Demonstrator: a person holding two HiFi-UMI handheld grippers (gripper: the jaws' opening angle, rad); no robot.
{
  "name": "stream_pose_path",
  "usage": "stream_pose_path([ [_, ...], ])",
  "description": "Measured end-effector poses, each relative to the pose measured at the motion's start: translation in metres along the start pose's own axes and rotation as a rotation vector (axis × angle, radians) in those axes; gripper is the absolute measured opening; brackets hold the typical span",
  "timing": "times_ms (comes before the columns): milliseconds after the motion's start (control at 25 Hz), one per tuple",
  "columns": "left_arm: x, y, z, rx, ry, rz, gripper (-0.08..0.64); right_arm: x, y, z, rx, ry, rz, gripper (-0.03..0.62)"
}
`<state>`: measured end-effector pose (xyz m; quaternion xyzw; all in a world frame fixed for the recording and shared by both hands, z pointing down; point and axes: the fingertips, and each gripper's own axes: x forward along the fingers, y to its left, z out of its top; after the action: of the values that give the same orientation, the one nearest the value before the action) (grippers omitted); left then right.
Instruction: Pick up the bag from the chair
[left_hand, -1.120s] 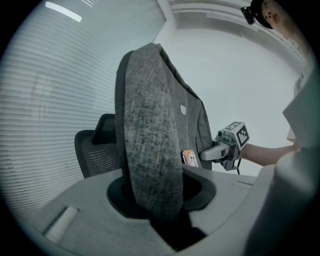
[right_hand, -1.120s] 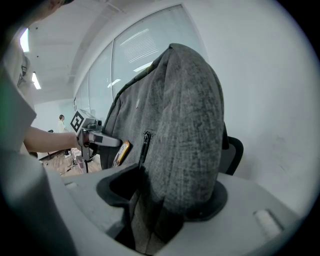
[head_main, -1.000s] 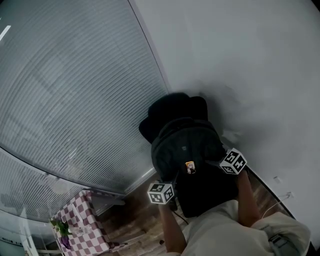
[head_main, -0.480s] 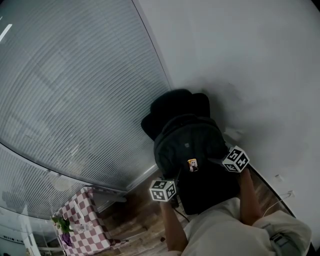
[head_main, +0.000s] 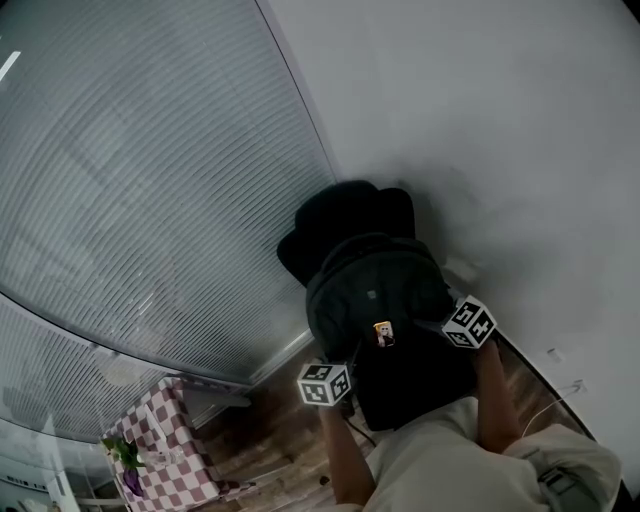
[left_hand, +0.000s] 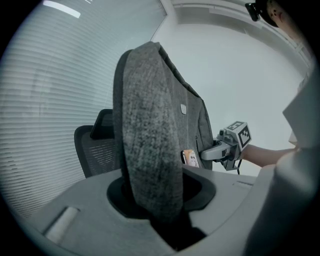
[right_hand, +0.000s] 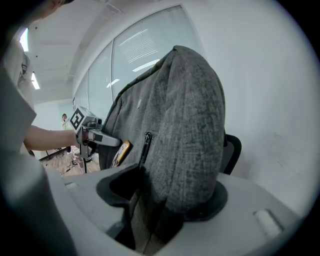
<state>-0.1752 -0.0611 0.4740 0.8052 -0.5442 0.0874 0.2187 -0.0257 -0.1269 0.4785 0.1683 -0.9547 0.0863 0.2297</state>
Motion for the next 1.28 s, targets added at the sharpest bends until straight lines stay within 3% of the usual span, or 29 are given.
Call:
stream_pose_path([
  [720, 0.0, 0.0, 0.009, 0.014, -0.009, 0.01, 0.123, -0.001, -0.003, 0.011, -0.034, -0.021, -0.014, 0.268],
  [1280, 0.009, -0.008, 0.01, 0.033, -0.008, -0.026, 0.124, -0.013, -0.006, 0.006, -0.038, -0.036, -0.05, 0.261],
])
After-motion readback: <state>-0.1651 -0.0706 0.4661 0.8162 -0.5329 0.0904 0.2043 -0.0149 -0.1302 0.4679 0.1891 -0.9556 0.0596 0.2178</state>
